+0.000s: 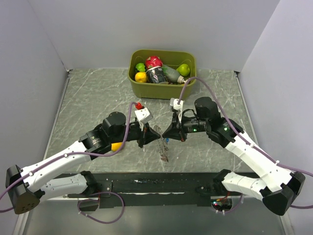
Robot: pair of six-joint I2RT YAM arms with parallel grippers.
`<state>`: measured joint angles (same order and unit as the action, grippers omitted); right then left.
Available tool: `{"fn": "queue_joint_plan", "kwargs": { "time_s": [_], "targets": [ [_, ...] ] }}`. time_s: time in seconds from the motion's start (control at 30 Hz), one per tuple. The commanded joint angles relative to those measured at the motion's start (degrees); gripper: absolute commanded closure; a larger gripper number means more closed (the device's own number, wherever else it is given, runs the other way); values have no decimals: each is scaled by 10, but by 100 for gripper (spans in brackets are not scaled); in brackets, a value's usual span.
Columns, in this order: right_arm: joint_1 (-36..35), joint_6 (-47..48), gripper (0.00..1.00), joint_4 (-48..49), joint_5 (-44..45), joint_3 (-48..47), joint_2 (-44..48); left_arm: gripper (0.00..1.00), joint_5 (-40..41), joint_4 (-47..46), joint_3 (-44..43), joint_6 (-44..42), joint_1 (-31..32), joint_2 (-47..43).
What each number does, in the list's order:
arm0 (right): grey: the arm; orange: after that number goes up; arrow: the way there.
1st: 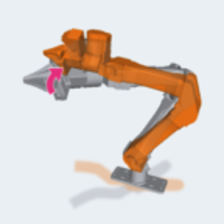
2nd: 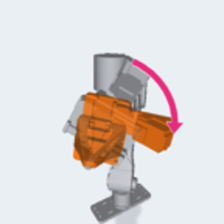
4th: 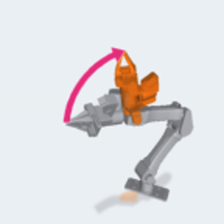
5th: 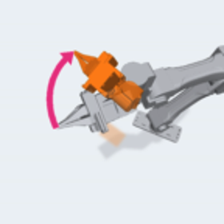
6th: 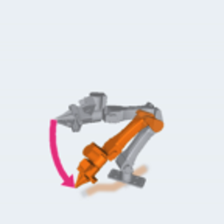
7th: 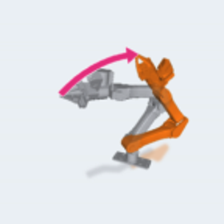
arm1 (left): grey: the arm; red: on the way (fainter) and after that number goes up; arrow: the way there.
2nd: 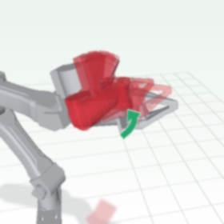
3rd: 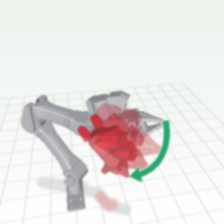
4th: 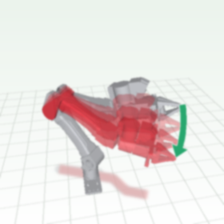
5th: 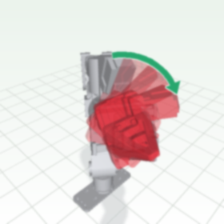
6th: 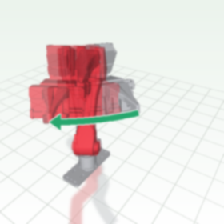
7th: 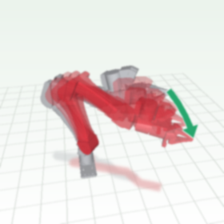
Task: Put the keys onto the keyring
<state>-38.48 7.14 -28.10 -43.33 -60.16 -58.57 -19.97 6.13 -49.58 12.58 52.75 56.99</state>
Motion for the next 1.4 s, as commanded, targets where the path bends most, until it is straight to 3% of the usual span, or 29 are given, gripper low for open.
{"fn": "queue_joint_plan", "kwargs": {
  "time_s": [0.0, 1.37],
  "targets": [
    [-15, 13, 100, -6, 33, -37, -4, 99, 6, -28, -32, -11, 5, -4],
    [-37, 23, 100, 23, 61, -21, 18, 99, -17, -31, -39, -6, 7, -1]
  ]
}}
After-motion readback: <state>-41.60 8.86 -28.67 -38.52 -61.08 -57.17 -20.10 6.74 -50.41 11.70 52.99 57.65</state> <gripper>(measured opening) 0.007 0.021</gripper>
